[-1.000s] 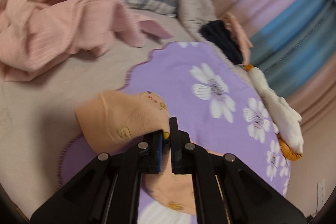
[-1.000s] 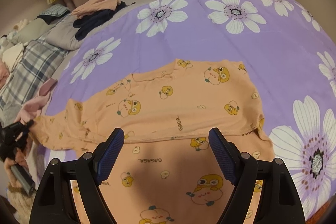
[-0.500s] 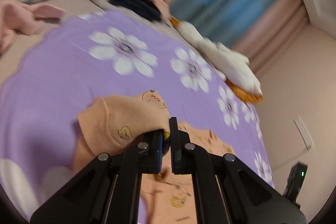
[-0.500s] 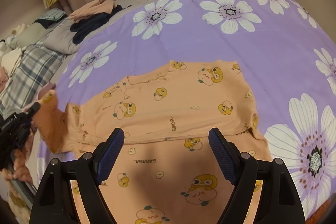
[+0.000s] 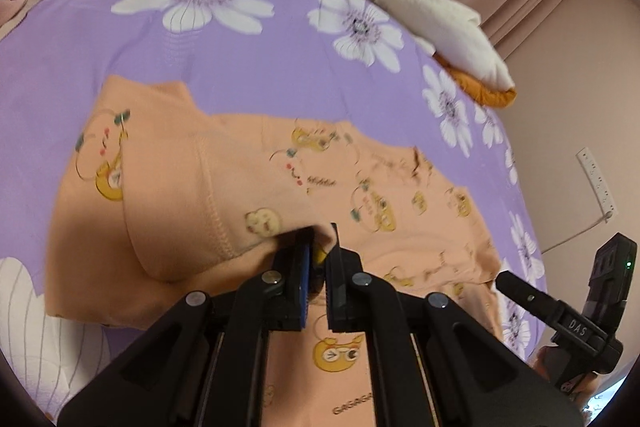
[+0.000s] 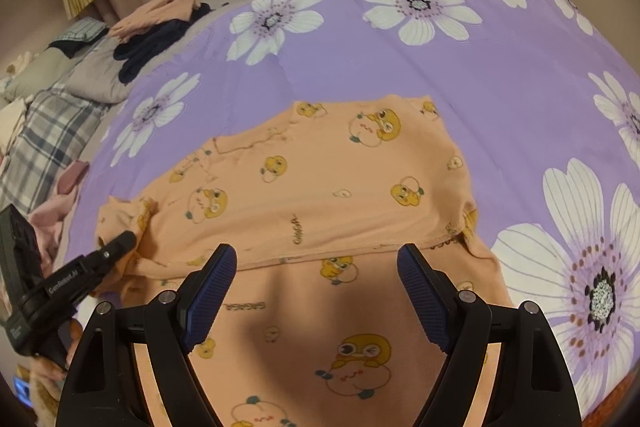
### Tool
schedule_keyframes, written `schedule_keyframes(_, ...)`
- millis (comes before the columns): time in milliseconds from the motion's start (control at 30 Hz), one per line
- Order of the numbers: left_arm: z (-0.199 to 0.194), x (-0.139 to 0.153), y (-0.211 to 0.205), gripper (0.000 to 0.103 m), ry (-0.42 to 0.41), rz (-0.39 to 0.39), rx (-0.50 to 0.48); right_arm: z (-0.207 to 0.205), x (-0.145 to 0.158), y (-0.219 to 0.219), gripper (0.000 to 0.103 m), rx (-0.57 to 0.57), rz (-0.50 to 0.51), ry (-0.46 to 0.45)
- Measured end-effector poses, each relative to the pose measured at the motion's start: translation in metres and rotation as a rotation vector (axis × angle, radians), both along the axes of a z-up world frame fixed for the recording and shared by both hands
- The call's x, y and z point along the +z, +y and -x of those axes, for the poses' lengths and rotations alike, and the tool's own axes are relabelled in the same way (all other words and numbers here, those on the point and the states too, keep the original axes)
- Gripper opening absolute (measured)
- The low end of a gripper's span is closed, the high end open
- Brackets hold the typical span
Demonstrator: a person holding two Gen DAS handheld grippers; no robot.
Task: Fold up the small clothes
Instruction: 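Lift the sleeve with the left tool and fold it across the body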
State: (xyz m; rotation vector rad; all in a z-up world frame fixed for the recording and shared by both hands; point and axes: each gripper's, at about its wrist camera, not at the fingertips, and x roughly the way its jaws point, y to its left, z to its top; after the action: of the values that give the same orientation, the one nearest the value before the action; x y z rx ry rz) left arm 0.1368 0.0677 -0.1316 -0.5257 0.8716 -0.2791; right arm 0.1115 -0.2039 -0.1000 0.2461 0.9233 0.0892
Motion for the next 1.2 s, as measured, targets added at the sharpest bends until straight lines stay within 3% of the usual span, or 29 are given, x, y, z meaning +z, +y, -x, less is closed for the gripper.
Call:
schedule_keyframes(100, -0.005, -0.014, -0.004, 0.005, 0.054, -0.03, 0.0, -0.003, -0.008, -0.003, 0.082, -0.011, 0.003, 0.025)
schedule_keyframes(267, -0.006, -0.019, -0.005, 0.007, 0.058, -0.039, 0.002, -0.007, -0.022, -0.004, 0.082, -0.014, 0.018, 0.065)
schedule_keyframes(467, -0.006, -0.022, 0.001, 0.008, 0.07, -0.001, 0.0, -0.014, -0.039, -0.006, 0.082, -0.022, 0.041, 0.113)
schedule_keyframes(700, -0.007, -0.024, 0.005, 0.008, 0.083, 0.047, 0.0, -0.014, -0.045, 0.008, 0.087, 0.006, 0.159, 0.088)
schedule_keyframes(1033, -0.004, -0.019, 0.002, 0.009, 0.063, 0.015, 0.003, -0.016, -0.051, 0.014, 0.094, 0.018, 0.218, 0.056)
schedule_keyframes(1133, 0.002, -0.011, -0.005, 0.02, 0.019, -0.04, -0.014, -0.016, -0.053, 0.017, 0.098, 0.018, 0.233, 0.035)
schedule_keyframes(1200, 0.009, -0.004, -0.012, 0.041, -0.024, -0.077, -0.031, -0.017, -0.054, 0.017, 0.1, 0.016, 0.237, 0.026)
